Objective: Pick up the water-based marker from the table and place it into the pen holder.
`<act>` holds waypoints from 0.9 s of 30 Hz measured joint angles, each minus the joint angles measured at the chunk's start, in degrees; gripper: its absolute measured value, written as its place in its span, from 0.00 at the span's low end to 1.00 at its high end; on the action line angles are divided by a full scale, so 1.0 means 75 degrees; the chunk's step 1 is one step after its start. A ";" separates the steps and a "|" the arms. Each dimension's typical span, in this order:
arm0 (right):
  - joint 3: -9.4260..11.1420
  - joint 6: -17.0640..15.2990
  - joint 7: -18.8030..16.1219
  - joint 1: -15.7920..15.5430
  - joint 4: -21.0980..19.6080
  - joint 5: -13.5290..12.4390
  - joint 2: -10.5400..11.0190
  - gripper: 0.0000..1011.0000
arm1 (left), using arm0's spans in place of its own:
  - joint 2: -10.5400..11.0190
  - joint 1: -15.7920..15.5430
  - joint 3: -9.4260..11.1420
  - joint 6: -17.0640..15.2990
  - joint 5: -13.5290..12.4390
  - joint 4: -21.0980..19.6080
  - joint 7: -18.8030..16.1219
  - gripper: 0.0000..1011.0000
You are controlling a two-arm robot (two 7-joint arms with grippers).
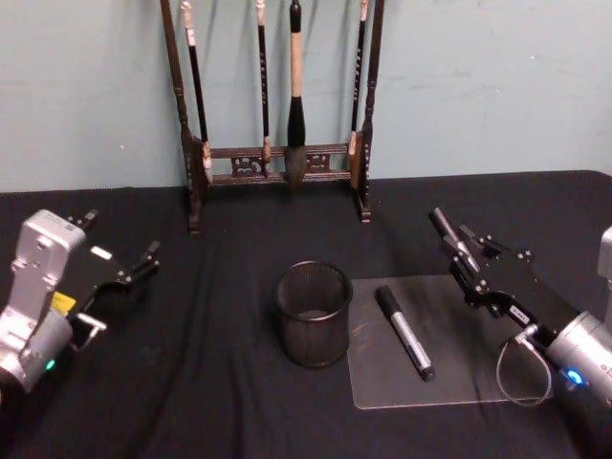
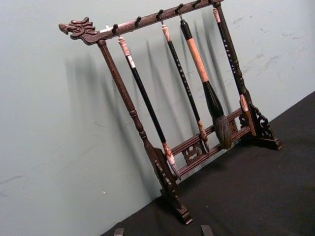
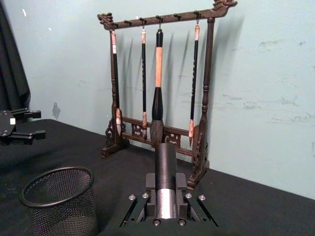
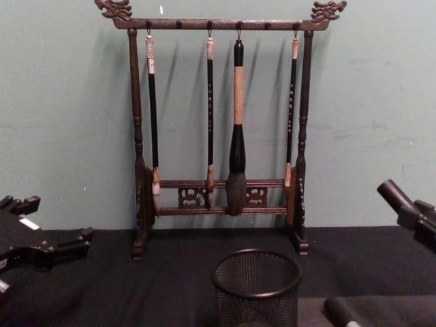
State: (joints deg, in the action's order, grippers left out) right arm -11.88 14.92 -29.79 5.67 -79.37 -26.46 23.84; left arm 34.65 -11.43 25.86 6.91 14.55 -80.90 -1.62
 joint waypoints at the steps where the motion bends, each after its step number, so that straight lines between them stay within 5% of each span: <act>1: 0.0001 0.0026 -0.0007 0.0000 0.0007 0.0001 -0.0004 0.23 | 0.0000 0.0000 0.0000 0.0000 0.0000 0.0000 0.0000 1.00; 14: -0.0150 0.0069 -0.0114 0.0130 -0.0033 0.0101 -0.0062 0.23 | 0.0000 0.0000 0.0000 0.0000 0.0000 0.0000 0.0000 1.00; 27: -0.0670 -0.0157 -0.0275 0.0704 0.0038 0.0405 -0.0128 0.23 | 0.0000 0.0000 0.0000 0.0000 0.0000 0.0000 0.0000 1.00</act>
State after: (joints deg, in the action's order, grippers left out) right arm -16.90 13.75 -31.85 10.95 -79.09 -23.43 22.87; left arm 34.64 -11.43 25.86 6.91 14.55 -80.90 -1.62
